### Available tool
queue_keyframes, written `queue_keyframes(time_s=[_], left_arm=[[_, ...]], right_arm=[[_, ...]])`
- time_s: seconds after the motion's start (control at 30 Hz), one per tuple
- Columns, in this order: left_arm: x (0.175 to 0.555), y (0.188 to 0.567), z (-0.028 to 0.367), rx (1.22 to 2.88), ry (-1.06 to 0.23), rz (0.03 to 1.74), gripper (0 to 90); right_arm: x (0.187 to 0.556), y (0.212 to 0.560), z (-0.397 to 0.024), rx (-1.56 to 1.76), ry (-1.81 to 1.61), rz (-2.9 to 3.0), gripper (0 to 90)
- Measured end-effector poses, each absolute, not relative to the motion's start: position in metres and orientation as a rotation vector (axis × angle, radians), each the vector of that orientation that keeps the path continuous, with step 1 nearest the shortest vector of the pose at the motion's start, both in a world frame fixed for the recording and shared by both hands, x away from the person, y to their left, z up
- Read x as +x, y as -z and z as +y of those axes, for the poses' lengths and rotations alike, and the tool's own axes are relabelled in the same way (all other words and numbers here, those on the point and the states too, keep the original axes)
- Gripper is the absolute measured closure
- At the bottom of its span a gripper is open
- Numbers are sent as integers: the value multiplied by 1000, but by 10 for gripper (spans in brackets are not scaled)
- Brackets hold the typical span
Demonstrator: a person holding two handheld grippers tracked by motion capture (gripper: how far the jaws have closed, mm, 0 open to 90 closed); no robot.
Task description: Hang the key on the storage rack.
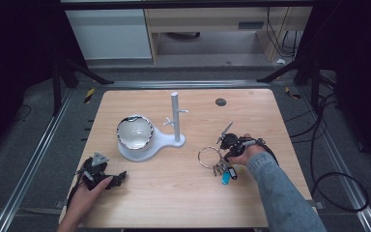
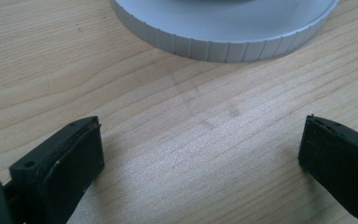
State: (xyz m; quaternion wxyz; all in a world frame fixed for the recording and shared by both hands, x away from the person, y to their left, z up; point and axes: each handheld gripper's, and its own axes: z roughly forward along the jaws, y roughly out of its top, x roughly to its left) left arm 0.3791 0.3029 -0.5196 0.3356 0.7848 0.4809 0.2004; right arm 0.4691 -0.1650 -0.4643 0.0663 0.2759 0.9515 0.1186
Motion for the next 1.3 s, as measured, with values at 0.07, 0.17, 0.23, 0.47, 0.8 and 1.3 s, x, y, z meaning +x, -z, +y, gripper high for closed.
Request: queue_keyframes(time_s=[0.07,0.17,0.23,0.47,0.8,1.3], left_arm=[[379,520,303,2047,-523,1255,0],[379,520,303,2047,-522,1255,0],[379,520,303,2047,-523,1255,0],[379,520,303,2047,-523,1255,0],[379,520,303,2047,-523,1255,0],[379,520,303,2047,-523,1255,0]], right_arm=[[470,463,-165,838,-349,2868,883],[471,462,-167,847,-329,2864,883],[471,462,-168,853,-320,2866,878],[474,463,-164,847,-309,2882,832],[479,464,-161,862,-274,2910,884],[478,446,-166,906,-306,2919,887]])
